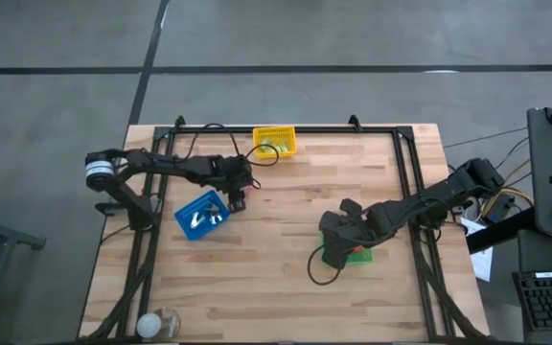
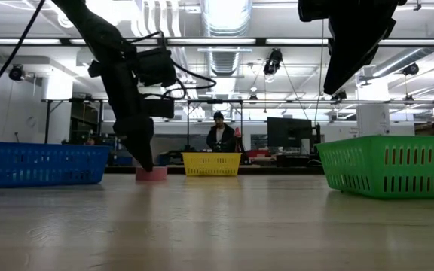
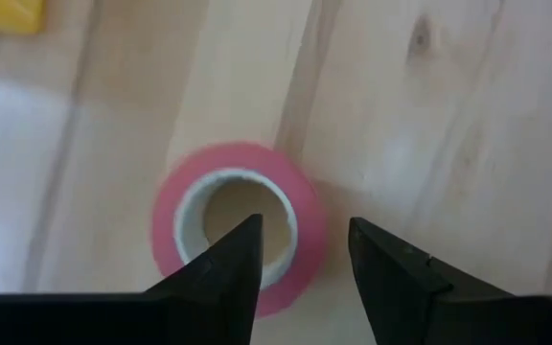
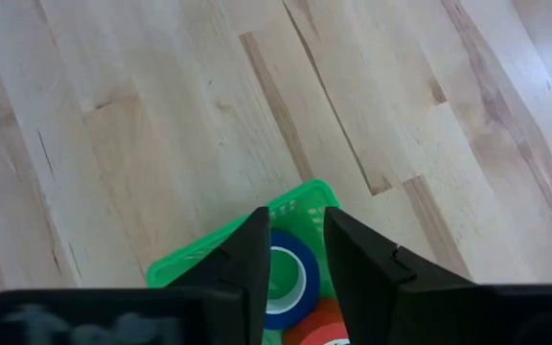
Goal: Pick and place Stapler, Stapler remover, tape
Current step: Put the pink tape into the green bin, then return to Home position
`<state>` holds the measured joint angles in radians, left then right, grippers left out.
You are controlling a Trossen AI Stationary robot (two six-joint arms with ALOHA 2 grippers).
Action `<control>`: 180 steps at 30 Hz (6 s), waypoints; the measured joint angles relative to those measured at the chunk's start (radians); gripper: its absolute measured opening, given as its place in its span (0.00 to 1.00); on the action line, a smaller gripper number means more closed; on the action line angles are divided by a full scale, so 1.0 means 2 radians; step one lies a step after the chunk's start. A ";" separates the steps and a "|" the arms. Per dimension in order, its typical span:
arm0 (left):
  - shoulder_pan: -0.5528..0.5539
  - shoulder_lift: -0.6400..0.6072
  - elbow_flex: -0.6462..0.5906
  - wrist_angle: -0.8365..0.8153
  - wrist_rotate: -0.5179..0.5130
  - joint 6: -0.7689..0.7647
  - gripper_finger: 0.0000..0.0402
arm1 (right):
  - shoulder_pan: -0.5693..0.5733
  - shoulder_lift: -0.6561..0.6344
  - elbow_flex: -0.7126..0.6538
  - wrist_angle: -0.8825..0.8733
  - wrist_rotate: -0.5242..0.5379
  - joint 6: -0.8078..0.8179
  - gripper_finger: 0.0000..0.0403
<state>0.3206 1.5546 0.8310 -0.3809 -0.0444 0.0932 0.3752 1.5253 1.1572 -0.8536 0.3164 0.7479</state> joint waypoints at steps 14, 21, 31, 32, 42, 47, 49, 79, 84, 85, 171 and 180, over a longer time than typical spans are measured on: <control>-0.001 0.016 0.006 0.011 -0.008 0.003 0.18 | 0.000 0.001 0.000 0.013 0.014 -0.001 0.17; 0.000 0.015 0.011 0.009 0.003 0.002 0.08 | 0.000 0.001 -0.002 0.051 0.027 -0.028 0.18; -0.013 -0.024 0.045 0.042 0.119 -0.018 0.09 | 0.000 0.001 -0.009 0.102 0.042 -0.069 0.22; -0.016 -0.030 0.045 0.055 0.141 -0.023 0.08 | 0.000 0.001 -0.011 0.111 0.050 -0.076 0.23; -0.077 -0.076 0.040 0.254 0.312 -0.081 0.12 | 0.000 0.001 -0.038 0.179 0.184 -0.127 0.39; -0.108 -0.076 0.040 0.323 0.334 -0.094 0.11 | 0.002 0.000 -0.038 0.215 0.257 -0.172 0.50; -0.114 -0.076 0.040 0.334 0.328 -0.096 0.11 | 0.006 0.000 -0.038 0.240 0.262 -0.200 0.52; -0.123 -0.075 0.040 0.365 0.324 -0.098 0.14 | 0.029 0.004 -0.040 0.433 0.315 -0.377 0.14; -0.123 -0.075 0.040 0.364 0.321 -0.104 0.20 | 0.031 -0.001 -0.034 0.423 0.312 -0.383 0.07; -0.123 -0.075 0.040 0.363 0.320 -0.103 0.23 | 0.033 -0.004 -0.032 0.415 0.310 -0.379 0.07; -0.065 -0.329 -0.294 0.511 0.211 -0.105 0.01 | -0.054 -0.185 -0.267 0.461 -0.003 -0.256 0.02; -0.086 -0.486 -0.364 0.418 0.095 -0.119 0.01 | -0.058 -0.368 -0.419 0.537 -0.013 -0.332 0.02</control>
<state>0.1490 0.5835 0.1039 0.4544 0.1447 -0.1439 0.2601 0.7886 0.3182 0.2211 0.2894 0.0834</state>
